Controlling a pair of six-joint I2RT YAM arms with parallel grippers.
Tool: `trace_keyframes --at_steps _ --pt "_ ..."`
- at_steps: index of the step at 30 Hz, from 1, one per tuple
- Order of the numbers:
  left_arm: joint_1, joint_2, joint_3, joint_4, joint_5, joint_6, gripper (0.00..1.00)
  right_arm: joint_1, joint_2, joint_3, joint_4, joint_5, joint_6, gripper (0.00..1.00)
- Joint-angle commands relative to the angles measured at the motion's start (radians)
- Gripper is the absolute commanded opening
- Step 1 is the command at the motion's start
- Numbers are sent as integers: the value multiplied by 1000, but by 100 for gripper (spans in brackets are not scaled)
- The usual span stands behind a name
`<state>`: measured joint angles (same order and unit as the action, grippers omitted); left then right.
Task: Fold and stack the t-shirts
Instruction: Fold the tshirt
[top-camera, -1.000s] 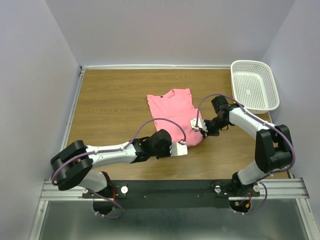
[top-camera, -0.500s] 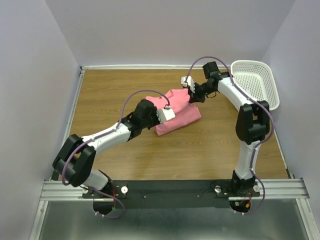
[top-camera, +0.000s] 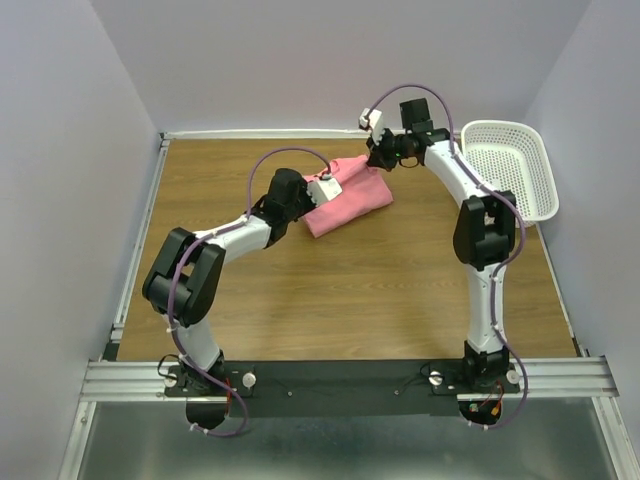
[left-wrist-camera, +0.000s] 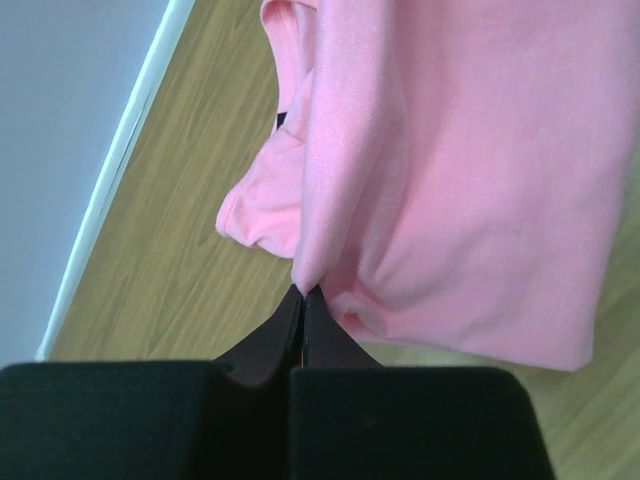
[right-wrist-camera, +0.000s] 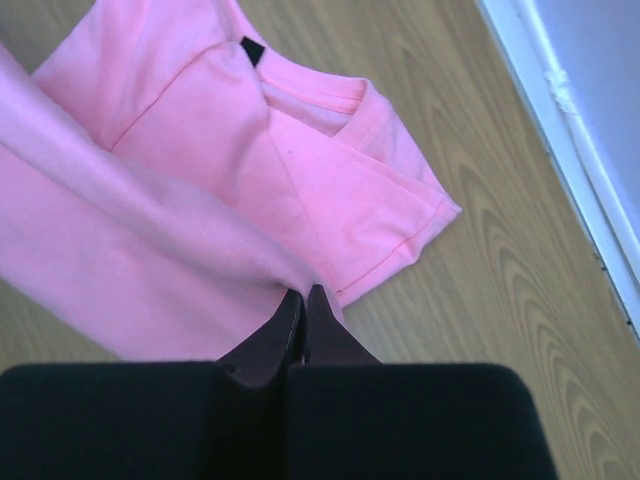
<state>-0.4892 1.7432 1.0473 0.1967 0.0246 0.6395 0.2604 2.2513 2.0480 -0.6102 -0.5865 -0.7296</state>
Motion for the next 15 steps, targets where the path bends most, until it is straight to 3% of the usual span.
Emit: trace_keyframes --at_steps 1,5,8,15 --pt "15 41 55 128 -116 17 0 -3 74 63 164 74 146 1" --pt "31 90 112 156 -170 5 0 -3 131 135 194 70 203 0" --pt "31 70 115 155 -111 0 0 -3 93 91 196 25 168 1" --pt "-15 -153 1 57 67 0 0 -4 -181 -260 201 -3 21 0"
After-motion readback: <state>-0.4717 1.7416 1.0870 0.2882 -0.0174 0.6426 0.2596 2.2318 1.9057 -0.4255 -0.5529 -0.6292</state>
